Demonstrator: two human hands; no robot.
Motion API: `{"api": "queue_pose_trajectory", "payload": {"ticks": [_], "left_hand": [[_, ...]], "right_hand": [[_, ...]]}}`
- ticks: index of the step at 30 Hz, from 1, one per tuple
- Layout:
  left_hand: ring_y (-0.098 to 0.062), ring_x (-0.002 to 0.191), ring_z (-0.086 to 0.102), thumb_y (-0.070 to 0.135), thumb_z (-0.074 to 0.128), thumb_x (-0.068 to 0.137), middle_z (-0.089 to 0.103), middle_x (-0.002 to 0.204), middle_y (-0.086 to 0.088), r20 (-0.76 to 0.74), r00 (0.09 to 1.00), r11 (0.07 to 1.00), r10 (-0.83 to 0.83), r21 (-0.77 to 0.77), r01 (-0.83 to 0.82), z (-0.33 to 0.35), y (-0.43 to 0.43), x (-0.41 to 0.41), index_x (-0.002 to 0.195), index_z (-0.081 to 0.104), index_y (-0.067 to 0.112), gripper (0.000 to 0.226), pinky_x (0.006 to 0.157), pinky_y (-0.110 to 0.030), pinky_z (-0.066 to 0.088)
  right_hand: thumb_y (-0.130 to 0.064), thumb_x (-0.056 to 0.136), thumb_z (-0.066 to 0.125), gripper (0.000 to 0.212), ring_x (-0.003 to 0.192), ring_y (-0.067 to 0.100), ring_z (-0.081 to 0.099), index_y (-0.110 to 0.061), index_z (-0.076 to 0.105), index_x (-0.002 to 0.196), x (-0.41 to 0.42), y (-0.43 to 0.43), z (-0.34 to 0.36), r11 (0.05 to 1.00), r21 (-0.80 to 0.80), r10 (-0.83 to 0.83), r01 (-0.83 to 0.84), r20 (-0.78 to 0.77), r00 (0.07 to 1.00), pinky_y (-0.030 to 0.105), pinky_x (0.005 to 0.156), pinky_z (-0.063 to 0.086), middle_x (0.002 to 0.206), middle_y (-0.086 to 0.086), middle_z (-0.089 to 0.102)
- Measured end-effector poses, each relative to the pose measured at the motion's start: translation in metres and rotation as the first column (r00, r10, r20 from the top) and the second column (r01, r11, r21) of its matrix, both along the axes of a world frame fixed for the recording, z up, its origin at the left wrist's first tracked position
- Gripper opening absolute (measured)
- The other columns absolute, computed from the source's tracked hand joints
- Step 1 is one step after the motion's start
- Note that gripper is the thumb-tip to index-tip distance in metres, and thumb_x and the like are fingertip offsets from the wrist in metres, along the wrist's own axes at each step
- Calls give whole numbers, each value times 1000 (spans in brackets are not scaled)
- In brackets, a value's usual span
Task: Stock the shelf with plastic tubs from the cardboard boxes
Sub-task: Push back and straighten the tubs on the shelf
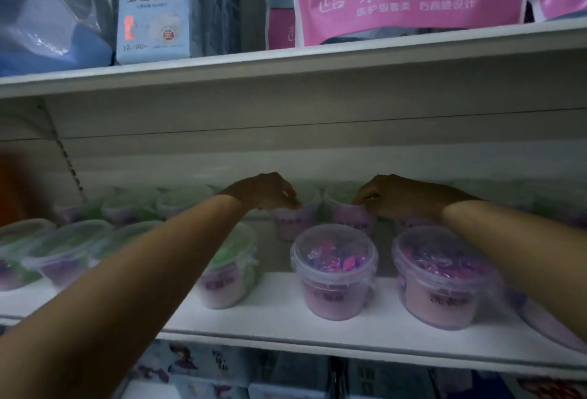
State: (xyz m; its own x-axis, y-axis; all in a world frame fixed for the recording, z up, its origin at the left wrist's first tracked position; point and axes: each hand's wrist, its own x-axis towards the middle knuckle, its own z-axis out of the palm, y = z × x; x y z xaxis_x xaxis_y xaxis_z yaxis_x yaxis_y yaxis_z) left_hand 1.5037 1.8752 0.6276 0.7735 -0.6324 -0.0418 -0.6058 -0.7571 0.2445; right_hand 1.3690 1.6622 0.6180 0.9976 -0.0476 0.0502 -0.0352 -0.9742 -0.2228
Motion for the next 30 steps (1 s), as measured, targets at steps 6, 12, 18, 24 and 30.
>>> {"api": "queue_pose_trajectory", "payload": {"ticks": [6, 12, 18, 24, 30], "left_hand": [[-20, 111, 59, 51, 60, 86, 62, 122, 5, 234, 957, 972, 169, -199, -123, -1, 29, -26, 118, 62, 34, 36, 97, -33, 46], [-12, 101, 61, 52, 58, 86, 63, 118, 12, 353, 913, 954, 206, -280, -107, 2, 76, -69, 119, 57, 40, 35, 89, -32, 50], [-12, 91, 64, 47, 58, 87, 65, 115, 7, 444, 884, 966, 147, -255, -33, 8, 138, -114, 124, 57, 35, 38, 80, -39, 56], [-10, 88, 65, 52, 55, 87, 67, 111, 10, 515, 836, 970, 190, -232, -77, 6, 212, -119, 119, 60, 35, 36, 76, -37, 57], [-11, 92, 64, 59, 48, 86, 67, 108, 12, 541, 820, 978, 185, -181, -101, 6, 284, -95, 121, 55, 38, 41, 73, -38, 58]], "right_hand": [[-23, 88, 60, 39, 111, 20, 56, -23, 58, 127, -7, 9, 2, 999, 32, -27, 25, 76, 997, 30, 93, 44, 132, 2, 55], [-38, 89, 58, 36, 110, 18, 57, -38, 53, 125, -31, 40, 12, 999, 0, -52, 54, 281, 958, 32, 90, 45, 129, -8, 57], [-43, 89, 54, 38, 106, 17, 57, -43, 49, 126, -56, 80, 24, 999, -37, 37, -25, 385, 922, 33, 90, 43, 123, -10, 59], [-44, 89, 52, 41, 101, 19, 62, -40, 49, 129, -63, 133, 33, 986, -157, 126, -56, 477, 870, 37, 82, 45, 120, -10, 61], [-46, 89, 50, 40, 111, 21, 57, -39, 49, 128, -46, 192, 31, 986, -169, 73, 10, 482, 873, 38, 84, 44, 129, -6, 54]]}}
